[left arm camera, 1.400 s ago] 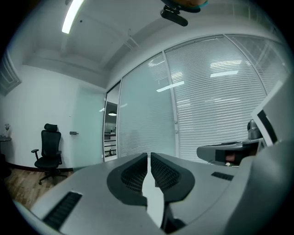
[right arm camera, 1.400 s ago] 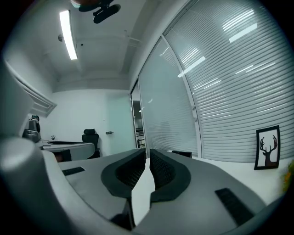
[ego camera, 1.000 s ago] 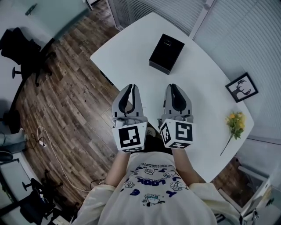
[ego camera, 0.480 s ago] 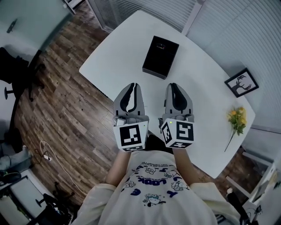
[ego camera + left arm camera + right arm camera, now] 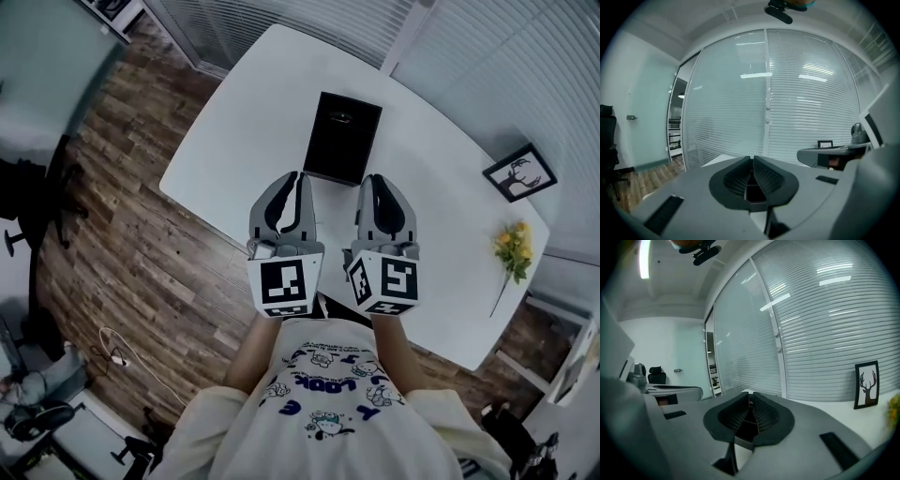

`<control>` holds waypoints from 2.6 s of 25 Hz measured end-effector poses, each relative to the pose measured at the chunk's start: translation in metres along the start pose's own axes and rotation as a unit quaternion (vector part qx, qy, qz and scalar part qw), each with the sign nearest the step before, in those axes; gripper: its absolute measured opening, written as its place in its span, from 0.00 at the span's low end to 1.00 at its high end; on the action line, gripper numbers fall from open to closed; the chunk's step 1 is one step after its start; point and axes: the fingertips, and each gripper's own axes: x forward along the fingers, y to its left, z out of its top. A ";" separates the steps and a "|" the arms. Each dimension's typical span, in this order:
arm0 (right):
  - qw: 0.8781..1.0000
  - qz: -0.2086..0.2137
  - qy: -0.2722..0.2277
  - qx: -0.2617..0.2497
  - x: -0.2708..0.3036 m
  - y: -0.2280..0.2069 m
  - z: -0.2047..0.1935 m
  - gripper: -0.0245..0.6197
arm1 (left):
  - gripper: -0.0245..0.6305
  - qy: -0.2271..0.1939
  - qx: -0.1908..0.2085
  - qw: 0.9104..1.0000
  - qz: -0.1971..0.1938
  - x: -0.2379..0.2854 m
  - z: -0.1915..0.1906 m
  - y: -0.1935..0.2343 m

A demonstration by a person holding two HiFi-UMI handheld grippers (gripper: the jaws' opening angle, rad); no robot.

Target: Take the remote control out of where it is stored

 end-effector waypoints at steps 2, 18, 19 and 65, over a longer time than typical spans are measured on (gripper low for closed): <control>1.000 -0.013 0.004 0.002 0.008 -0.004 -0.001 0.11 | 0.09 0.006 0.005 1.000 -0.018 0.013 -0.001 0.001; 0.995 -0.092 0.038 0.021 0.053 -0.039 -0.022 0.11 | 0.09 0.058 0.025 0.988 -0.140 0.111 -0.026 -0.002; 0.995 -0.094 0.041 0.022 0.055 -0.040 -0.024 0.11 | 0.09 0.059 0.024 0.987 -0.146 0.114 -0.027 -0.003; 0.986 -0.137 0.088 0.042 0.092 -0.081 -0.059 0.11 | 0.23 0.140 0.176 0.913 -0.340 0.204 -0.059 -0.048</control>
